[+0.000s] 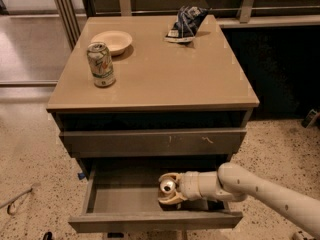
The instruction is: Place orange can into middle drawer
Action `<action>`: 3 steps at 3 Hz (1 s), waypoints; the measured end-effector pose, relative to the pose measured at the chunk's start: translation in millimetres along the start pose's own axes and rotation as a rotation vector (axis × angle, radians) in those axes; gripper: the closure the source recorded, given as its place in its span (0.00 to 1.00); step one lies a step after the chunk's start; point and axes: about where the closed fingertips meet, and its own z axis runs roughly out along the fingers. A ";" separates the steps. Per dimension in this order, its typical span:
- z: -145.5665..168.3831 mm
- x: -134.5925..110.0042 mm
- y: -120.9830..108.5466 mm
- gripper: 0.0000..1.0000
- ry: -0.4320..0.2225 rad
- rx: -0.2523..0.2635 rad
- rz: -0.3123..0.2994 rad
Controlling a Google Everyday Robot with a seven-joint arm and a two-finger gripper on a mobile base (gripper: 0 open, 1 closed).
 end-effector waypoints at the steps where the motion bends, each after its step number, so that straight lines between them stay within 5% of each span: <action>1: 8.3 7.7 -4.1 1.00 0.022 -0.004 -0.003; 3: 25.5 22.5 -9.9 1.00 0.031 -0.012 0.014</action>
Offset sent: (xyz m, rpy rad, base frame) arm 0.0204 0.0084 -0.0297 -0.0485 0.0137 -0.0031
